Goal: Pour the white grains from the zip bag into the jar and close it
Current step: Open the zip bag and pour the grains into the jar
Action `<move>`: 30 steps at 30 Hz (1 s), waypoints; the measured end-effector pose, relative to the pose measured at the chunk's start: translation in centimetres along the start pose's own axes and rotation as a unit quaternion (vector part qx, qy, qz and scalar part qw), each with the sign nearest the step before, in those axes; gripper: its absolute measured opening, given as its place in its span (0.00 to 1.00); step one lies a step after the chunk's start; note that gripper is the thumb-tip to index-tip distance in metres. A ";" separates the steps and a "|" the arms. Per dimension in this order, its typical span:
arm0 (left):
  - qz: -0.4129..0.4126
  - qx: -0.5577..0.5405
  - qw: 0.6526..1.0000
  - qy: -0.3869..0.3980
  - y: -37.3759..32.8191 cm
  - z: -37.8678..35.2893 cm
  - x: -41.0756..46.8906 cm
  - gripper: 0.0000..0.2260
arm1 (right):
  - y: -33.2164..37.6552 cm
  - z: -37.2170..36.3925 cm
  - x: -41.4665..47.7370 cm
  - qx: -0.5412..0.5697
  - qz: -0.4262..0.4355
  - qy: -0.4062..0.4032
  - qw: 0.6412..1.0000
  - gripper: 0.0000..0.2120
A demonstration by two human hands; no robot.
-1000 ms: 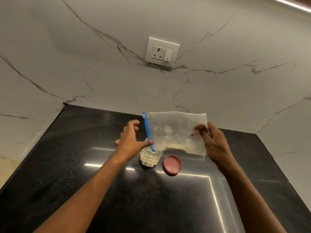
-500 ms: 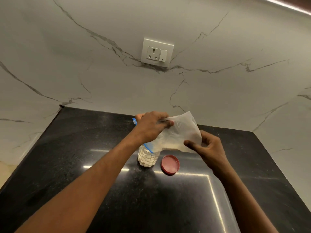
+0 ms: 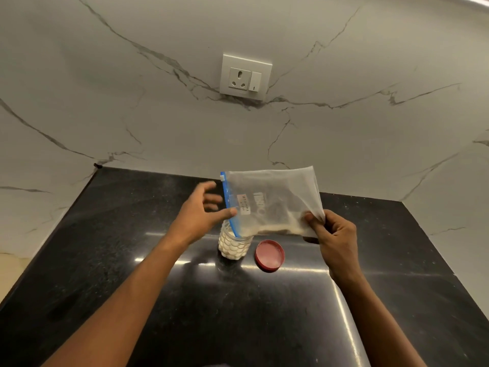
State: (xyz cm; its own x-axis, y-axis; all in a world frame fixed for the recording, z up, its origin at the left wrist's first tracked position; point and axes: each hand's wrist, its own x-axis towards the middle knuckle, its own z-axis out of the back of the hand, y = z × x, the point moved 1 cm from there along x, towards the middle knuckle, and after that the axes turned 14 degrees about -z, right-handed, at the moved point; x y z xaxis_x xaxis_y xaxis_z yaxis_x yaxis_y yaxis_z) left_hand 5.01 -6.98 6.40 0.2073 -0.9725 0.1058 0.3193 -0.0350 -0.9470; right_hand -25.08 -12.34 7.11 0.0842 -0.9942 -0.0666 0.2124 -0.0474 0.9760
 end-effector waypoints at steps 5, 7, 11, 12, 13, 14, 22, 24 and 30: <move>-0.022 0.014 0.999 0.025 1.0 -1.4 -0.3 0.12 | -0.2 -0.1 0.0 0.031 -0.006 0.013 0.999 0.10; -0.028 0.009 1.000 0.003 1.1 -1.6 0.0 0.08 | 0.0 0.2 0.0 0.046 0.003 0.004 0.999 0.07; -0.042 -0.016 0.999 -0.022 1.5 -1.6 0.3 0.07 | 0.6 0.1 -0.2 0.027 0.033 0.000 0.999 0.05; -0.044 -0.026 0.999 -0.020 1.5 -1.6 0.3 0.08 | 0.7 -0.1 -0.3 0.021 0.043 -0.001 0.999 0.05; -0.046 -0.035 0.998 -0.013 1.5 -1.6 0.4 0.10 | 0.9 -0.2 -0.4 0.024 0.050 -0.007 0.998 0.05; -0.047 -0.041 0.998 -0.006 1.6 -1.7 0.3 0.11 | 1.0 -0.2 -0.4 0.030 0.055 -0.013 0.998 0.04; -0.040 -0.042 0.998 0.005 2.7 -1.8 0.1 0.13 | 1.8 -0.9 -0.4 -0.013 0.077 -0.009 0.997 0.06; -0.037 -0.045 0.998 0.006 2.9 -1.9 0.1 0.13 | 2.0 -0.9 -0.4 -0.021 0.076 -0.007 0.997 0.07; -0.032 -0.041 0.999 0.015 3.1 -2.2 0.1 0.14 | 2.6 -0.7 0.0 -0.027 0.063 -0.009 0.998 0.02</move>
State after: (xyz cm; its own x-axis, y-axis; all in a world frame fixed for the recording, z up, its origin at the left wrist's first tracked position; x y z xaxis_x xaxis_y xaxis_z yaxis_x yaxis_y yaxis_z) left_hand 3.99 -7.71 2.80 0.1607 -0.9742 0.1586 0.2543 -0.1144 -0.9603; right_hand -23.84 -12.36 9.47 0.0966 -0.9935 0.0595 0.2529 0.0824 0.9640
